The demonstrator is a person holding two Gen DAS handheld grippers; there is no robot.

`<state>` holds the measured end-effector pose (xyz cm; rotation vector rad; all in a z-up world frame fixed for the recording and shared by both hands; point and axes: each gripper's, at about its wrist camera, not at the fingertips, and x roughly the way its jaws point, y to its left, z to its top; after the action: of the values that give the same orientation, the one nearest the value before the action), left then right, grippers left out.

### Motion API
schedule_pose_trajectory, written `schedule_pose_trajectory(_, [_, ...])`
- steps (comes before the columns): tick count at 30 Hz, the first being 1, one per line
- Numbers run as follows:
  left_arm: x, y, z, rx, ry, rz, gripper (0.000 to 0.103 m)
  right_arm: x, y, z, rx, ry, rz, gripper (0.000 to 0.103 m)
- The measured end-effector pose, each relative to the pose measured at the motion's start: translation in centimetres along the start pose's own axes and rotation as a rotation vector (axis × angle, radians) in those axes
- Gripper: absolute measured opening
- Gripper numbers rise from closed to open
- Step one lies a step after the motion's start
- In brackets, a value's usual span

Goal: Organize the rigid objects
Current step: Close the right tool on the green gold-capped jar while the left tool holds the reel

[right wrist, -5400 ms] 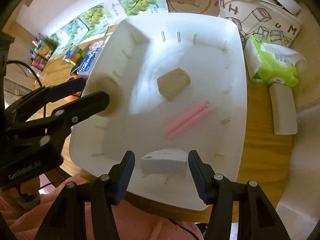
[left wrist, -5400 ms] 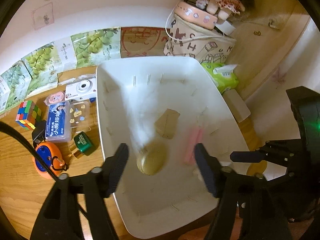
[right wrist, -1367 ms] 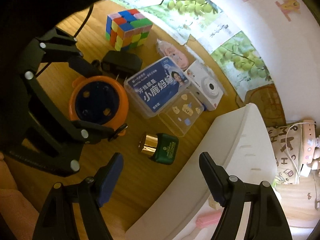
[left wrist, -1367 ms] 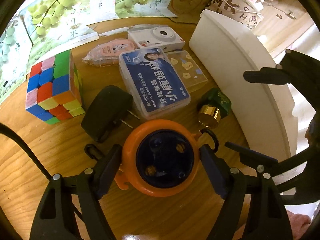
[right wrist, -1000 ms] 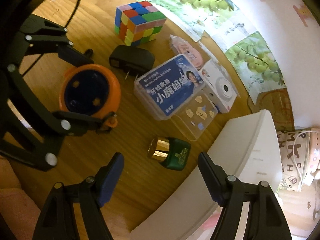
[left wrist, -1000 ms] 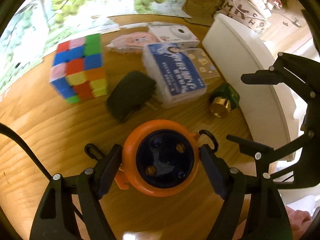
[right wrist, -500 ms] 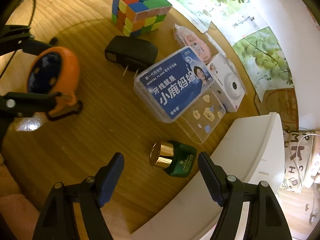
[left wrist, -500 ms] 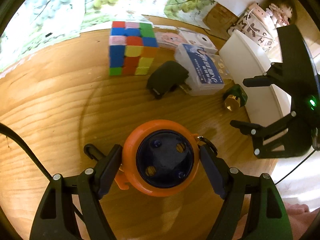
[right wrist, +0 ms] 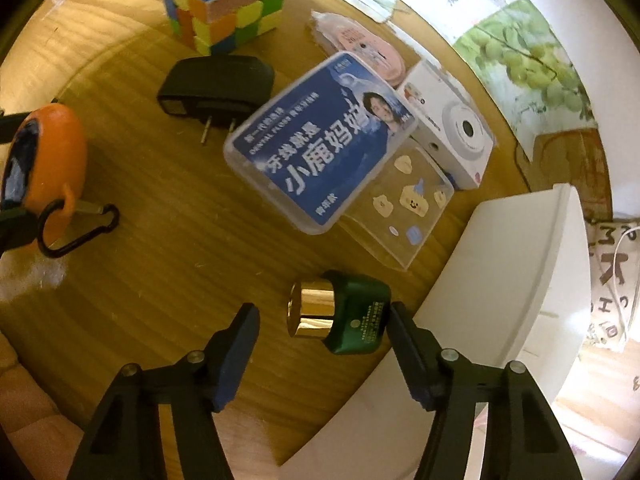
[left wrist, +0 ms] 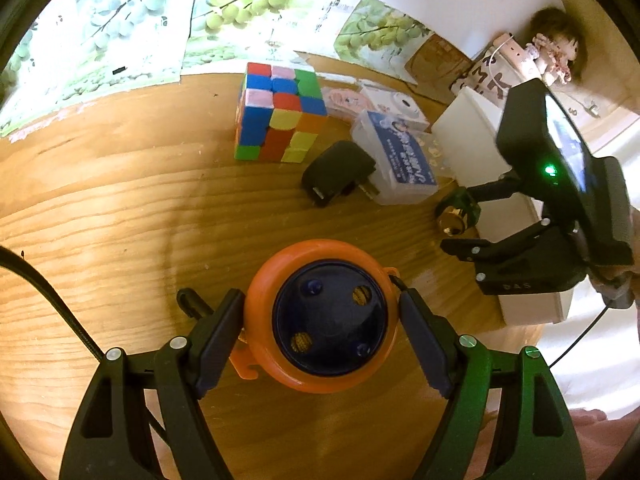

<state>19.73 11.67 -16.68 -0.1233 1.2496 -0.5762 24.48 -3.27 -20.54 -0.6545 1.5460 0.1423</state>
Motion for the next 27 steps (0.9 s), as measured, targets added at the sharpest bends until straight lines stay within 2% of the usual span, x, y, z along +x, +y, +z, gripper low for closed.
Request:
schedule_pose_trajectory(3, [-0.3,-0.1,0.0,-0.001,-0.009,-0.003,0.081,0.5,-0.8,0.5,0.02,0.012,0.006,0.058])
schedule_pose_trajectory(5, [-0.4,-0.1,0.0,-0.002,-0.016,-0.003,0.081,0.9,-1.2,0.7,0.035,0.023,0.007,0.05])
schedule_pose_trajectory(16, [-1.3,-0.3,-0.2,-0.009,-0.054,0.006,0.081,1.5,-2.7,1.1,0.076,0.016,0.025,0.048])
schedule_pose_trajectory(22, [-1.6,-0.8,-0.8,-0.017,-0.065,0.016,0.081,0.6,0.0,-1.4,0.109,0.001,0.05,0.047])
schedule_pose_trajectory(27, [-2.0,-1.2,-1.4,-0.03,-0.077,0.023,0.081,-0.5,0.7,-2.6,0.136,-0.038,0.085,0.043])
